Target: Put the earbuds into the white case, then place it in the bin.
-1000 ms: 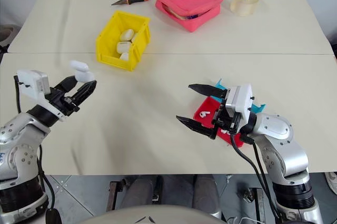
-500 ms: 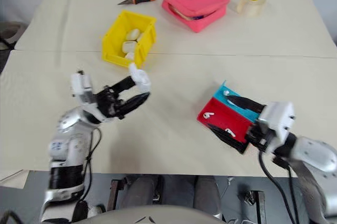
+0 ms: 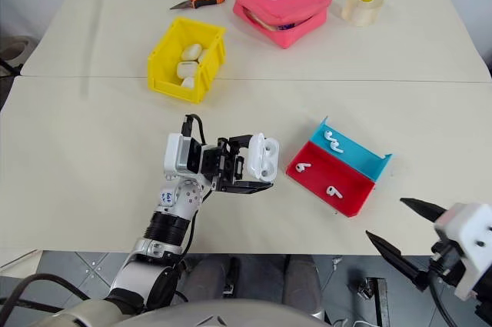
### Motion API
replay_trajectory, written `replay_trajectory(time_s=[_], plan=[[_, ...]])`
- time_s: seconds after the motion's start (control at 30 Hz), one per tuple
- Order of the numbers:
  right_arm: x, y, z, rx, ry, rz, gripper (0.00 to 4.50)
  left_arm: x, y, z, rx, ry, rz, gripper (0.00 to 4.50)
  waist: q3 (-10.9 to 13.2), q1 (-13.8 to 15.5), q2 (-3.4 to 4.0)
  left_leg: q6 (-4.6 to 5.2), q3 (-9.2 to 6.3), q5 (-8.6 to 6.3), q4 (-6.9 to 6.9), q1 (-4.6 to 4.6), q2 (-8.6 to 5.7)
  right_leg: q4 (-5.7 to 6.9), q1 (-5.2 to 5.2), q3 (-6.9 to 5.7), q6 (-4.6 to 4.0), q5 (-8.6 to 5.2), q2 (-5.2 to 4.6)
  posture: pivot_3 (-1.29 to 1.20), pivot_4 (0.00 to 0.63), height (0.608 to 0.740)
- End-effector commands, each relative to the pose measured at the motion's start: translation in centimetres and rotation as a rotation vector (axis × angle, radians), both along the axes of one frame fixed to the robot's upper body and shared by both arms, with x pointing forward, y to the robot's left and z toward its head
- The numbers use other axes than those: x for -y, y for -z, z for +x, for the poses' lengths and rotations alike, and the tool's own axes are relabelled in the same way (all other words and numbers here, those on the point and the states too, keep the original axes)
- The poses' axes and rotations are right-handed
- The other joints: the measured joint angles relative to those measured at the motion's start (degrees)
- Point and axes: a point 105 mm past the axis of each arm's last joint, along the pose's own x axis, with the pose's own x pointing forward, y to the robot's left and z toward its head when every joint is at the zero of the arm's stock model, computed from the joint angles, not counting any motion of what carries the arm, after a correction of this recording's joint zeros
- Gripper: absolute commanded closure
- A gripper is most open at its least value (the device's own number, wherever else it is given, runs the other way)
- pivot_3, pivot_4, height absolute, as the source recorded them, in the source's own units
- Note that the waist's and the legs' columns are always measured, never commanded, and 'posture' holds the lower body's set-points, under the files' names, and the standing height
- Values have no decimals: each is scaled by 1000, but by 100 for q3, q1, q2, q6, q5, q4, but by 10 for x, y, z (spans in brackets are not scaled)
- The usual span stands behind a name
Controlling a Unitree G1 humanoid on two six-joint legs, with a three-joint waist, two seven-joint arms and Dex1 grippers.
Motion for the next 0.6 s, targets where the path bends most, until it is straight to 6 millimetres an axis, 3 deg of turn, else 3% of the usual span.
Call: replay_trajectory(time_s=[0.03,0.27,0.6], plan=[[-10,-5,13,-68,-5,-31,0,2,2,-5,50,28,47,1782,1,-23,-1,0,0,0,0,1,2,0,0,0,0,0,0,0,150,740],[-26,1,46,-216,-36,-103,0,-5,6,-4,37,-17,108,1782,1,-16,-1,-3,-6,1,1,-2,5,2,-1,-6,0,3,0,0,150,740],[-46,17,85,-265,-79,-237,0,-17,1,-4,27,-78,129,1782,1,-6,-1,-3,-42,0,14,-21,-2,-19,-5,-11,6,22,-4,0,150,740]])
